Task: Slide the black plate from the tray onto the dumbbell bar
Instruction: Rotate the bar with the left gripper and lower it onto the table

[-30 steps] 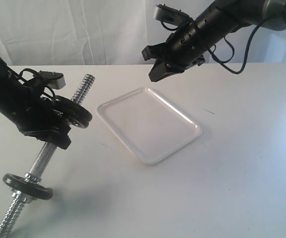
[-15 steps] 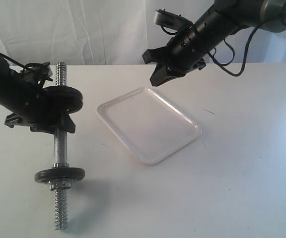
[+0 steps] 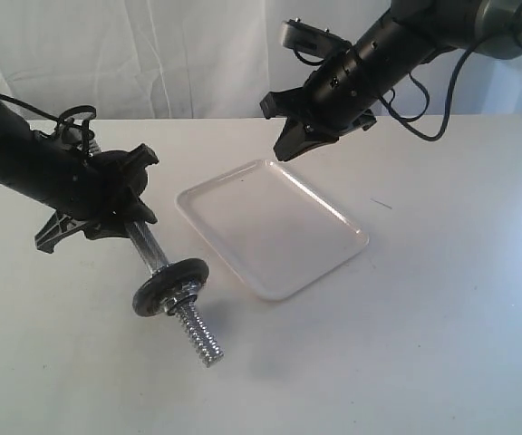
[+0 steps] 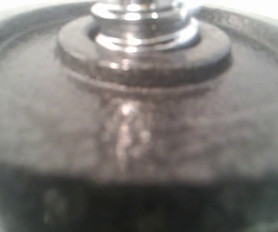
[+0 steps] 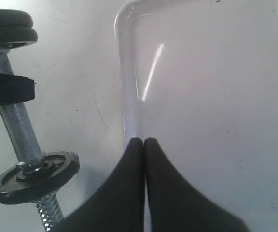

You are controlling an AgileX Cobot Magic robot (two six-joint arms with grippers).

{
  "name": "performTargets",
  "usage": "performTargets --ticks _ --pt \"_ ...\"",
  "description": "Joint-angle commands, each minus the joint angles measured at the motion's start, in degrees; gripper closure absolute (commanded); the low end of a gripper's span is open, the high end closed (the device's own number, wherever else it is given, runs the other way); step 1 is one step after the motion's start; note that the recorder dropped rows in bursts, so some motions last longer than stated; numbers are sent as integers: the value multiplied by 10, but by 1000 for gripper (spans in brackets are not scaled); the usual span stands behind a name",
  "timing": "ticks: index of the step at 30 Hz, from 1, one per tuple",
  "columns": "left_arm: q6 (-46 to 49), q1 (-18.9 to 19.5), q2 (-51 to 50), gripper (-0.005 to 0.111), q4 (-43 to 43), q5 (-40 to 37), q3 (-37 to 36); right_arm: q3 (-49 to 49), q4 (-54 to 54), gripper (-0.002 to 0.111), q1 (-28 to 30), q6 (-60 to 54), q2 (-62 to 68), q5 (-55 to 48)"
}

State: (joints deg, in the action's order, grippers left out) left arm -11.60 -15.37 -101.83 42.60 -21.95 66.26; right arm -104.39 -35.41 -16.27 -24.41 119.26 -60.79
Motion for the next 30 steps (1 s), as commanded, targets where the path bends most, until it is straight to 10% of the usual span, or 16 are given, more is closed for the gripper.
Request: performTargets --ticks 1,30 --pt "-53 -1 34 107 85 30 6 -2 5 108 1 1 -2 -9" --pt "-109 -1 12 107 26 -20 -10 -2 7 108 1 2 -2 -19"
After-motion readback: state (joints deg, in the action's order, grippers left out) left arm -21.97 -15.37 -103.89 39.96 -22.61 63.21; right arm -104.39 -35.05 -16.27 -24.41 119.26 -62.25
